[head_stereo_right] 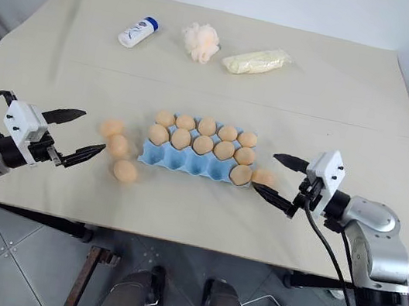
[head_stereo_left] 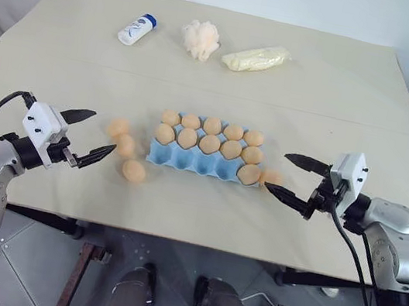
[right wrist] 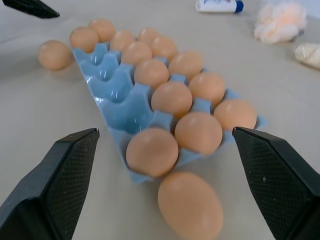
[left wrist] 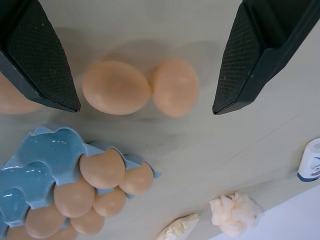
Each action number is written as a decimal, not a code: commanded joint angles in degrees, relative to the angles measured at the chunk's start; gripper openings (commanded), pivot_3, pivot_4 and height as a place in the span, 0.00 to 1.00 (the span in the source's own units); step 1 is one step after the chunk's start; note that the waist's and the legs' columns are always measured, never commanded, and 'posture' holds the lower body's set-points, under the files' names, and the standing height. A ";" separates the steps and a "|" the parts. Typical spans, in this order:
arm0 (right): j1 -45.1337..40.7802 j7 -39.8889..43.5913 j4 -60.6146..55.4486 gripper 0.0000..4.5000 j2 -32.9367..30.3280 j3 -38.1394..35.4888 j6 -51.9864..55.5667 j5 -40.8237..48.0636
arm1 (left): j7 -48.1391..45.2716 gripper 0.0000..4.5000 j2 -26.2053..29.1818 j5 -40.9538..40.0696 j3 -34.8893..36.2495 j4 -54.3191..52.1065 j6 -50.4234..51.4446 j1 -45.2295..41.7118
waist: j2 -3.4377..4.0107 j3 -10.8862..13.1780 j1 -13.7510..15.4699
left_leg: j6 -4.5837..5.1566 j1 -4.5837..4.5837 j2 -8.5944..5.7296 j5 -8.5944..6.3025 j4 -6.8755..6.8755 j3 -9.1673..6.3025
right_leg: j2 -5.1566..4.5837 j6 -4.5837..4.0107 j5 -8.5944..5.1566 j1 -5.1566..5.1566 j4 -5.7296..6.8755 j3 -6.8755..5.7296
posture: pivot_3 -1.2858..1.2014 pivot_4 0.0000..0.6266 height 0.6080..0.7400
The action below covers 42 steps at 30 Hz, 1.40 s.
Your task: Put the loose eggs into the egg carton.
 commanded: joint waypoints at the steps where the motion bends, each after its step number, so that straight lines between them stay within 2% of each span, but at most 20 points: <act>1: -0.67 0.56 0.02 1.00 0.07 -0.24 -1.54 -0.12 | -1.62 1.00 0.47 -2.56 0.32 -2.10 2.23 0.05 | 0.00 0.00 0.03 | 0.00 0.00 0.00 0.00 0.00 0.00 | 0.00 0.00 0.00 0.00 0.00 0.00 | 0.52 0.24 1.00; 6: 2.53 -0.53 -1.73 1.00 -0.71 -3.44 -1.44 0.90 | -5.69 1.00 -0.89 -8.01 -1.27 -6.40 7.42 -1.31 | 0.00 0.00 0.25 | 0.01 0.00 0.00 -0.01 0.00 0.00 | 0.00 0.01 0.00 0.04 -0.02 -0.01 | 0.52 0.24 1.00; 11: 9.94 -0.13 -4.64 1.00 -3.05 -6.69 -1.98 0.47 | -10.14 1.00 -1.20 -6.87 -6.39 -8.53 6.86 -3.36 | 0.00 0.00 0.30 | 0.04 0.00 -0.03 -0.02 0.10 -0.03 | 0.00 0.07 0.03 0.13 -0.02 -0.06 | 0.52 0.24 1.00; 15: 14.43 0.55 -0.82 1.00 -4.27 -8.45 -5.77 -1.64 | -13.70 1.00 -2.11 -3.67 -12.17 -8.70 3.16 -4.08 | 0.00 0.00 0.02 | 0.06 0.06 -0.03 -0.03 0.20 -0.02 | 0.02 0.12 0.06 0.22 -0.03 -0.04 | 0.52 0.24 1.00; 20: 8.75 1.06 6.26 1.00 -3.02 -5.11 -8.94 -4.14 | -13.11 1.00 -4.18 -3.29 -13.98 -8.47 2.84 -4.81 | 0.00 0.00 -0.65 | 0.09 0.12 0.01 -0.02 0.31 0.04 | 0.06 0.13 0.12 0.22 0.03 0.04 | 0.52 0.24 1.00; 24: 0.84 3.77 14.17 1.00 -1.55 -0.49 -11.05 -6.41 | -13.04 1.00 -3.91 -3.63 -13.61 -8.85 3.06 -4.37 | 0.01 0.00 -0.86 | 0.08 0.14 0.05 -0.02 0.41 0.01 | 0.09 0.11 0.13 0.23 0.11 0.04 | 0.52 0.24 1.00; 32: -15.27 9.19 35.06 1.00 2.63 8.55 -16.91 -13.84 | -11.84 1.00 -3.29 -4.20 -11.81 -10.82 3.63 -2.03 | 0.02 0.01 -1.02 | 0.23 0.09 0.04 0.00 0.49 0.03 | 0.07 0.14 0.14 0.23 0.13 0.03 | 0.52 0.24 1.00; 35: -19.14 10.31 40.98 1.00 4.56 8.99 -19.88 -14.65 | -10.87 1.00 -3.64 -4.03 -11.49 -11.49 3.73 -1.44 | 0.05 0.03 -1.34 | 0.19 0.09 0.03 -0.02 0.60 0.03 | 0.05 0.14 0.14 0.23 0.27 0.04 | 0.52 0.24 1.00; 38: -20.02 12.58 43.09 0.87 4.73 8.61 -21.28 -14.27 | -9.80 1.00 -3.61 -4.19 -10.83 -12.70 3.76 0.13 | 0.06 0.03 -1.29 | 0.18 0.10 0.03 -0.02 0.66 0.01 | 0.04 0.14 0.14 0.22 0.37 0.03 | 0.52 0.24 1.00; 42: -18.29 13.15 42.31 0.54 3.35 7.22 -21.79 -13.73 | -8.62 1.00 -3.38 -4.21 -9.84 -13.29 3.53 1.87 | 0.06 0.04 -1.32 | 0.19 0.09 0.02 -0.05 0.72 0.02 | -0.02 0.15 0.15 0.23 0.40 0.05 | 0.52 0.24 1.00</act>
